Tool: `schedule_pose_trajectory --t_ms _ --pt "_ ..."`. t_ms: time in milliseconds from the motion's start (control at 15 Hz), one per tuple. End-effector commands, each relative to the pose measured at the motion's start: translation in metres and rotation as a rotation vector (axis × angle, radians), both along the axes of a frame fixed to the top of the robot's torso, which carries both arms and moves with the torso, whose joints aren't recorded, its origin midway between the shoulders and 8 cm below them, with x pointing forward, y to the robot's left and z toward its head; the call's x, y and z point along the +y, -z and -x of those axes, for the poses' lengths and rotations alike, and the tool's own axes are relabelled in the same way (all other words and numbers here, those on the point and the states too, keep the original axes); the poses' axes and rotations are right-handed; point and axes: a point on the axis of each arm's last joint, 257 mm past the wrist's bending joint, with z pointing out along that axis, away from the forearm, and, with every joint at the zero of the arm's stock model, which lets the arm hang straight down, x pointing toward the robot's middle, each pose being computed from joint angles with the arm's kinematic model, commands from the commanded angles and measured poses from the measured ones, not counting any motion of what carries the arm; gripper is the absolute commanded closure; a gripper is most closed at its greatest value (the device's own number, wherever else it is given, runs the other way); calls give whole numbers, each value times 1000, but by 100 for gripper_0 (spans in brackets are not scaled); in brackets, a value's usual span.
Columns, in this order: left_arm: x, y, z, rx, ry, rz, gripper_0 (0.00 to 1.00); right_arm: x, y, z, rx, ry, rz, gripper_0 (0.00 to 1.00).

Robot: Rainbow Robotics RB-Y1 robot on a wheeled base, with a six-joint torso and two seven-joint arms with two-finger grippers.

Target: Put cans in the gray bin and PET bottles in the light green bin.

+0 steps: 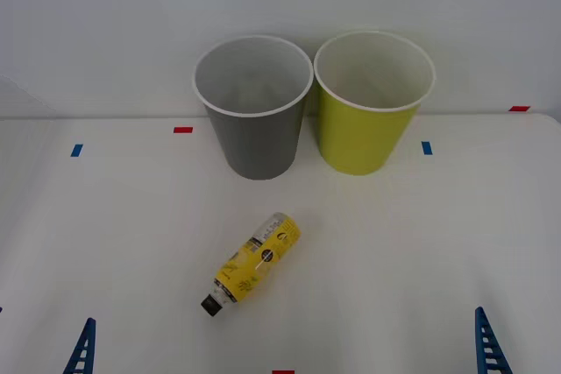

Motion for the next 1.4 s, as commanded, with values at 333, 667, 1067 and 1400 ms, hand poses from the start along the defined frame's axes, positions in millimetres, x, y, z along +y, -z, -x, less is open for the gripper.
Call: schedule_pose_trajectory --t_ms 333,667,1067,1400 --pt "0 0 0 0 0 0 0 0 0 0 0 0 0 0" --pt "0 0 0 0 0 0 0 0 0 0 0 0 0 0" --pt "0 0 0 0 0 0 0 0 0 0 0 0 0 0" --pt "0 0 0 0 0 0 0 0 0 0 0 0 0 0"
